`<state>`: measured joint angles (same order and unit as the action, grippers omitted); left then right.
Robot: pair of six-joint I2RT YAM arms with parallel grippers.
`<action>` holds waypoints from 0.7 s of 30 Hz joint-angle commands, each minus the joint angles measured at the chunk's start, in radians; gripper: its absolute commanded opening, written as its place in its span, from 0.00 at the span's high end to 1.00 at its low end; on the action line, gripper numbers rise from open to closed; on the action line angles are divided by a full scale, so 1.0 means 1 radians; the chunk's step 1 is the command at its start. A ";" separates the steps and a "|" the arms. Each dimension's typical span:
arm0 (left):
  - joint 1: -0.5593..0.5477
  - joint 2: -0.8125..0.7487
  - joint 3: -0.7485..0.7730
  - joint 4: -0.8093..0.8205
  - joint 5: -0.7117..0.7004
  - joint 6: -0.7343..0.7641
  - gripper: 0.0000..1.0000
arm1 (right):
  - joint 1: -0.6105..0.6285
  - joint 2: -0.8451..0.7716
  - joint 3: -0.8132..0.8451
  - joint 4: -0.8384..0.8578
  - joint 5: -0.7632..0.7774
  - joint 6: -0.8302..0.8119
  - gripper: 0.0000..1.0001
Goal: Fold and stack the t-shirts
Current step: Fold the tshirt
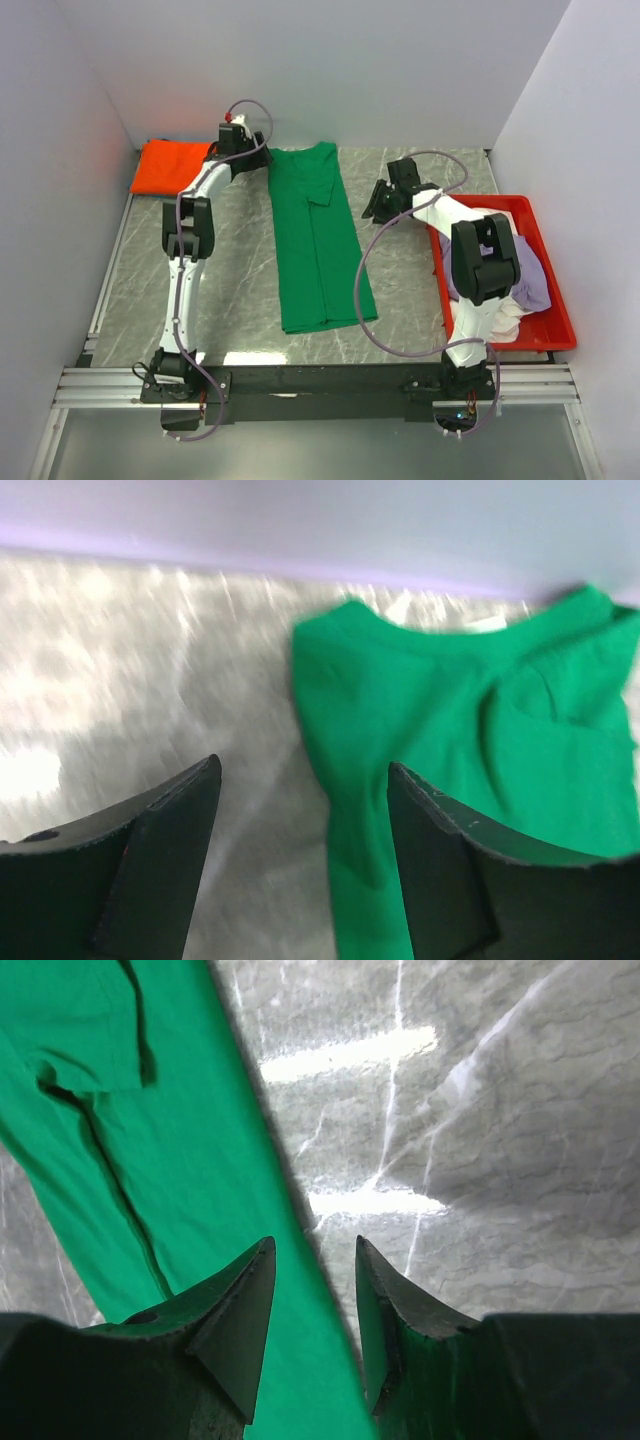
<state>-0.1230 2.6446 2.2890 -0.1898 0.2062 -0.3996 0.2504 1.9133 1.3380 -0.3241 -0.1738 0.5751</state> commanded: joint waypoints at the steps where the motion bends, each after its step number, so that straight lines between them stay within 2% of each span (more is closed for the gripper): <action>1: -0.020 -0.167 -0.077 0.049 0.053 -0.028 0.27 | 0.024 -0.072 -0.037 0.007 0.016 -0.004 0.55; 3: -0.020 -0.277 -0.198 0.064 0.029 -0.065 0.27 | 0.036 -0.123 -0.088 0.026 0.014 0.015 0.55; 5: -0.020 -0.416 -0.382 0.119 0.018 -0.123 0.28 | 0.050 -0.163 -0.172 0.049 0.031 0.028 0.55; 7: -0.021 -0.516 -0.521 0.153 0.010 -0.227 0.33 | 0.061 -0.229 -0.259 0.071 0.048 0.040 0.55; 8: -0.024 -0.614 -0.662 0.180 0.007 -0.269 0.35 | 0.070 -0.253 -0.293 0.083 0.049 0.049 0.55; 9: -0.029 -0.662 -0.733 0.182 0.006 -0.310 0.38 | 0.078 -0.302 -0.324 0.092 0.051 0.052 0.55; 10: -0.050 -0.710 -0.866 0.217 0.001 -0.356 0.39 | 0.082 -0.327 -0.382 0.099 0.056 0.057 0.55; 11: -0.070 -0.800 -0.925 0.216 -0.023 -0.378 0.40 | 0.087 -0.351 -0.411 0.102 0.068 0.066 0.55; 13: -0.125 -0.883 -1.064 0.164 -0.152 -0.406 0.42 | 0.107 -0.434 -0.502 0.118 0.073 0.072 0.55; 14: -0.188 -0.955 -1.100 0.121 -0.203 -0.422 0.43 | 0.115 -0.460 -0.529 0.119 0.083 0.077 0.55; 15: -0.222 -0.991 -1.137 0.069 -0.311 -0.444 0.43 | 0.128 -0.511 -0.558 0.119 0.086 0.080 0.55; 19: -0.390 -1.179 -1.437 0.059 -0.415 -0.585 0.45 | 0.151 -0.629 -0.725 0.145 0.079 0.104 0.55; 21: -0.429 -1.287 -1.534 0.059 -0.432 -0.636 0.46 | 0.161 -0.689 -0.767 0.146 0.077 0.118 0.55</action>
<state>-0.5262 1.4590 0.8791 -0.0807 -0.0895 -0.8959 0.3965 1.2987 0.6235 -0.2192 -0.1162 0.6624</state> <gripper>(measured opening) 0.547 0.449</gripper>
